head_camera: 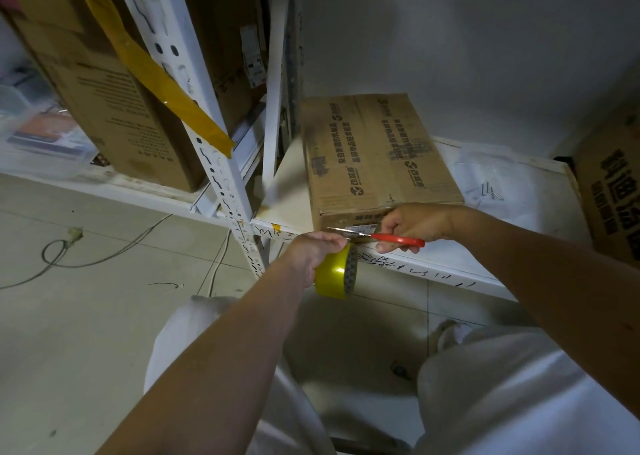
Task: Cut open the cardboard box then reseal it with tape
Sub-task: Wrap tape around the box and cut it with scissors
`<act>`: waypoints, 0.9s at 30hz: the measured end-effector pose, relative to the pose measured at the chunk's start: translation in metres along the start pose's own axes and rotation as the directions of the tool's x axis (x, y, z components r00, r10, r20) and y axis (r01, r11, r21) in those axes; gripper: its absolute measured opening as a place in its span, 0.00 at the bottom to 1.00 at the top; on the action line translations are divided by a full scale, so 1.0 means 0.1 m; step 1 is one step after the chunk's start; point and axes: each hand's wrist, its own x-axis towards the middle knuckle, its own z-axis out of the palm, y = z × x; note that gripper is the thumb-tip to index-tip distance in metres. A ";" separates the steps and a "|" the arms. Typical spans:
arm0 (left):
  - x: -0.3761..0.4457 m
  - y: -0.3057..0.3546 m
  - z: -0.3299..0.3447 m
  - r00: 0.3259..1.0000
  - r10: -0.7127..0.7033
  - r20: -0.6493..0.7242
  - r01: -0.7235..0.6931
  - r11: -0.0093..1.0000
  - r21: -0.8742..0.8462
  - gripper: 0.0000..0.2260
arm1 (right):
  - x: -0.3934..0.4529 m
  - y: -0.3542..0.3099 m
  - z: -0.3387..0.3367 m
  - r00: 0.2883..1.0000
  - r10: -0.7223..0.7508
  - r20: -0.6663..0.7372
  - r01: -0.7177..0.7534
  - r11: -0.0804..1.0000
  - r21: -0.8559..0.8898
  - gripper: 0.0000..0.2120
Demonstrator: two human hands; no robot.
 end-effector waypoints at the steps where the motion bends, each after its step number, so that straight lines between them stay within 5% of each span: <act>1: 0.00 0.01 0.00 1.000 -0.001 -0.005 0.001 1.000 -0.003 0.05 | 0.00 -0.01 0.01 1.000 -0.009 -0.025 0.009 1.000 -0.006 0.19; 6: -0.04 0.04 0.02 0.998 0.015 -0.054 -0.012 0.999 0.042 0.04 | -0.01 -0.06 0.01 0.995 -0.014 -0.098 0.008 0.998 -0.056 0.19; 12: -0.05 0.02 0.06 0.994 0.043 -0.102 -0.016 0.967 0.252 0.06 | 0.00 -0.01 0.07 0.992 -0.034 -0.122 -0.015 0.927 -0.375 0.23; 17: -0.07 -0.04 0.08 0.996 -0.034 -0.081 0.061 0.932 0.358 0.18 | -0.12 0.26 0.06 0.996 0.059 -0.074 -0.089 0.849 -0.521 0.27; 20: -0.07 -0.05 0.12 0.995 -0.069 -0.073 0.088 0.949 0.302 0.14 | -0.34 0.51 -0.03 0.978 0.180 -0.106 -0.208 0.883 -0.420 0.18; 22: -0.10 -0.05 0.16 0.996 -0.063 -0.064 0.077 0.967 0.244 0.04 | -0.43 0.72 -0.08 0.945 0.289 -0.154 -0.327 0.862 -0.388 0.22; 27: -0.12 -0.02 0.33 0.997 -0.078 -0.025 0.081 0.986 0.144 0.07 | -0.46 1.12 -0.11 0.838 0.457 -0.298 -0.529 0.817 -0.232 0.27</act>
